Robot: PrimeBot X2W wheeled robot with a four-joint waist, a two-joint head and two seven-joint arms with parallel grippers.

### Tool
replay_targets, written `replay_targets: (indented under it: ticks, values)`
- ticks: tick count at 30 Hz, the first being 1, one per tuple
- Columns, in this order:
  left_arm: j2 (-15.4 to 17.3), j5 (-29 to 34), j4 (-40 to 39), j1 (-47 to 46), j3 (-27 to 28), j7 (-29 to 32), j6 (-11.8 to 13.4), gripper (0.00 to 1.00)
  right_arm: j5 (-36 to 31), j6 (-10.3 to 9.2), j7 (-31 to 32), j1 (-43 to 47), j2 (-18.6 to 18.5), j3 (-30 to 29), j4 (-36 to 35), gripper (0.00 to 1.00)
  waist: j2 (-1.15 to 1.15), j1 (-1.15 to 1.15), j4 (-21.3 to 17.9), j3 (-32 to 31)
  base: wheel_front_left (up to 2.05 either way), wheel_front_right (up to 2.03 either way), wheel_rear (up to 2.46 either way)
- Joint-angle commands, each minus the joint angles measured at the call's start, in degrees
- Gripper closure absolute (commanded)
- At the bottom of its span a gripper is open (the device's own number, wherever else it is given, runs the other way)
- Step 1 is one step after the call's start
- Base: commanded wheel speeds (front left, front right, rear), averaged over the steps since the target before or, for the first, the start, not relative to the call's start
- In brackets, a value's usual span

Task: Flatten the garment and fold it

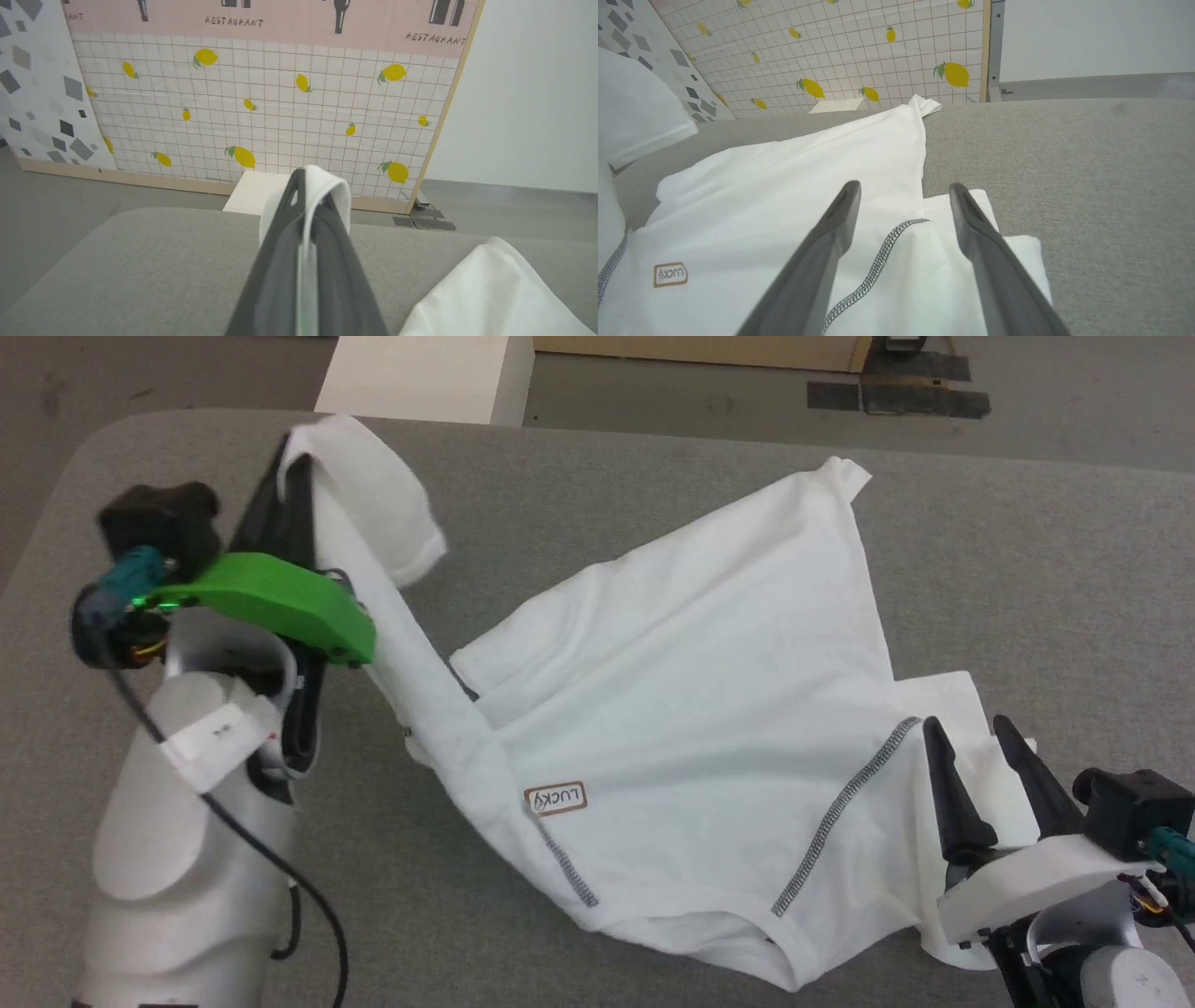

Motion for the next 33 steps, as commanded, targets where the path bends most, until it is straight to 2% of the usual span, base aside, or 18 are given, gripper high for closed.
replay_targets:
  ticks: [1, 4, 8, 11, 12, 16, 17, 18, 20, 22, 25, 29, 33]
  values:
    - [1.01, -1.75, -1.93, 1.29, 1.84, -0.66, 0.09, 1.0, 0.54, -0.09, -0.41, -0.1, 0.03, 0.01, 0.13, 0.0, 0.0, 0.0, 0.84, -0.58, 0.0, 0.0, 0.0]
    - [2.75, -3.83, -6.02, 5.79, 5.82, -0.62, 1.6, 1.0, 0.69, -0.09, -0.5, 0.08, 0.03, 0.16, 0.38, 0.0, 0.0, 0.0, 1.41, -0.93, 0.0, 0.0, 0.0]
    - [4.19, -6.63, -8.8, 16.49, 10.95, 1.39, 4.5, 1.0, 0.8, -0.09, -0.46, 0.34, 0.03, 0.47, 0.51, 0.0, 0.0, 0.0, 2.06, -1.32, 0.0, 0.0, 0.0]
    - [4.25, -8.39, -7.61, 23.6, 12.76, 2.83, 5.15, 1.0, 0.75, -0.09, -0.26, 0.42, 0.03, 0.51, 0.41, 0.0, 0.0, 0.0, 2.39, -1.49, 0.0, 0.0, 0.0]
    - [4.65, -7.97, -5.49, 27.42, 13.0, 3.85, 6.06, 1.0, 0.58, -0.09, -0.06, 0.45, 0.03, 0.46, 0.26, 0.0, 0.0, 0.0, 2.63, -1.56, 0.0, 0.0, 0.0]
    - [5.54, -5.72, -1.08, 32.07, 13.05, 6.71, 9.93, 1.0, 0.18, -0.09, 0.49, 0.61, 0.03, 0.47, 0.03, 0.0, 0.0, 0.0, 3.0, -1.98, 0.0, 0.0, 0.0]
    - [5.68, -5.15, -0.13, 32.73, 13.23, 7.25, 11.2, 0.58, 0.06, -0.09, 0.69, 0.72, 0.03, 0.46, -0.03, 0.0, 0.0, 0.0, 3.06, -2.13, 0.0, 0.0, 0.0]
    - [5.91, -4.62, 0.65, 33.13, 13.17, 7.71, 11.95, 0.0, -0.03, -0.09, 0.85, 0.79, 0.03, 0.44, -0.07, 0.0, 0.0, 0.0, 3.07, -2.22, 0.0, 0.0, 0.0]
    - [6.25, -3.81, 1.75, 33.56, 13.06, 7.92, 12.96, 0.0, -0.34, -0.09, 1.37, 0.96, 0.03, 0.14, -0.04, 0.0, 0.0, 0.0, 3.05, -2.41, 0.0, 0.0, 0.0]
    - [5.25, -4.9, 1.31, 33.22, 13.74, 5.95, 12.6, 0.0, -0.55, -0.09, 2.11, 1.2, 0.03, -0.5, 0.17, 0.0, 0.0, 0.0, 2.97, -2.58, 0.0, 0.0, 0.0]
    - [3.58, -6.22, -0.61, 32.62, 14.72, -0.92, 10.6, 0.0, -1.42, -0.09, 3.21, 1.54, 0.03, -1.85, 0.4, 0.0, 0.0, 0.0, 2.66, -2.82, 0.0, 0.0, 0.0]
    - [1.81, -4.68, -3.21, 32.7, 13.5, -11.08, 7.79, 0.0, -2.36, -0.09, 5.71, 1.9, 0.03, -5.16, 1.17, 0.0, 0.0, 0.0, 2.02, -2.84, 0.0, 0.0, 0.0]
    - [-1.42, -1.93, -6.2, 32.28, 10.45, -13.87, 5.39, 0.0, -3.59, -0.09, 10.46, 1.02, 0.03, -8.14, 2.75, 0.0, 0.0, 0.0, 1.69, -2.02, 0.0, 0.0, 0.0]
